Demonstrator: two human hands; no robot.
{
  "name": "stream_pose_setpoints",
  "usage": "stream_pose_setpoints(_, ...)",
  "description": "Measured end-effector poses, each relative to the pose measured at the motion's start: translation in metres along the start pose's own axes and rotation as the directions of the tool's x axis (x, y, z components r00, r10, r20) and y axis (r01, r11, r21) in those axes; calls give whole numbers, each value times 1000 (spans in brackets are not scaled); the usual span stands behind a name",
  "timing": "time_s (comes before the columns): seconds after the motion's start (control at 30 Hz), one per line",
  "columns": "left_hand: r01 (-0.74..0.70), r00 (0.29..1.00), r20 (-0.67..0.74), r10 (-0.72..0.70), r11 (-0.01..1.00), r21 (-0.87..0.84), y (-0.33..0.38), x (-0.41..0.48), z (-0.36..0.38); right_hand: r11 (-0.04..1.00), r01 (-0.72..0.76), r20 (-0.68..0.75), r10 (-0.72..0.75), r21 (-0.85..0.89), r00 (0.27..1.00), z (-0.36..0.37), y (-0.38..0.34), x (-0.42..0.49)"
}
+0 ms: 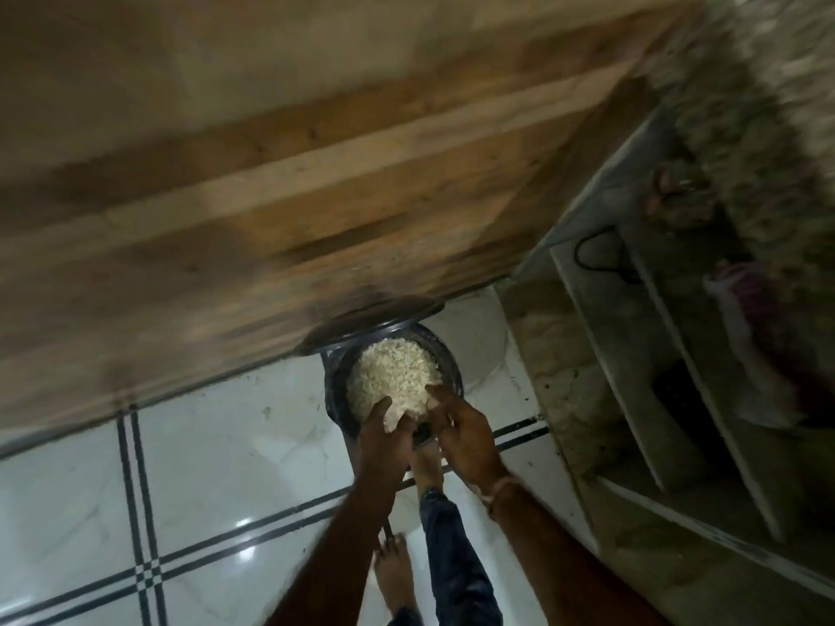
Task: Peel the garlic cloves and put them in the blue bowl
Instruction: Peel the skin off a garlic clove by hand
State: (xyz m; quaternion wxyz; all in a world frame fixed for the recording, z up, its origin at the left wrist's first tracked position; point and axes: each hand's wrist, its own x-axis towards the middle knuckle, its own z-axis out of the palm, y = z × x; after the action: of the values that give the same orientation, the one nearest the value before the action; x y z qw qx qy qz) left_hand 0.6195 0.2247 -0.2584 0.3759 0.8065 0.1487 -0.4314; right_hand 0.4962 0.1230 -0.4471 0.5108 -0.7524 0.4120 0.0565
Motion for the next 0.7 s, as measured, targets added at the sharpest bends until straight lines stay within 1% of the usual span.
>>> stream_pose_setpoints(0.03, -99, 995, -8, 100, 991, 87, 1, -22, -3, 999, 39, -36, -40, -30, 999, -13, -14, -19)
stream_pose_setpoints(0.07, -172, 985, 16, 172, 975, 143, 3, -48, -8, 999, 54, -71, -54, -5, 996, -30, -34, -42)
stream_pose_setpoints(0.1, -266, 964, 25, 265, 952, 152, 4, -76, -11, 997, 69, -128, -66, 17, 990, -44, -51, -65)
stream_pose_setpoints(0.13, -344, 939, 66, 338, 923, 173, 9, -105, -16, 994, 96, -178, -86, 44, 980, -63, -70, -94)
stream_pose_setpoints(0.23, -550, 835, 105, 540, 810, 204, 20, -189, -15, 988, 136, -287, -111, 67, 951, -116, -107, -181)
stream_pose_setpoints(0.3, -663, 747, 147, 648, 714, 223, 24, -245, -6, 987, 151, -381, -120, 54, 917, -154, -120, -238)
stream_pose_setpoints(0.37, -738, 673, 193, 714, 626, 253, 23, -289, 10, 987, 156, -469, -116, 47, 876, -191, -126, -290)
stream_pose_setpoints(0.43, -800, 598, 271, 755, 541, 260, 18, -324, 32, 989, 143, -547, -100, 36, 831, -225, -129, -340)
stream_pose_setpoints(0.53, -878, 479, 385, 789, 425, 219, 11, -374, 70, 991, 128, -662, -64, 48, 746, -274, -123, -410)
stream_pose_setpoints(0.63, -932, 361, 457, 813, 294, 213, 5, -415, 119, 987, 143, -774, -36, 71, 632, -321, -103, -462)
stream_pose_setpoints(0.7, -949, 314, 500, 807, 245, 199, 1, -439, 158, 986, 128, -812, 10, 104, 584, -353, -77, -486)
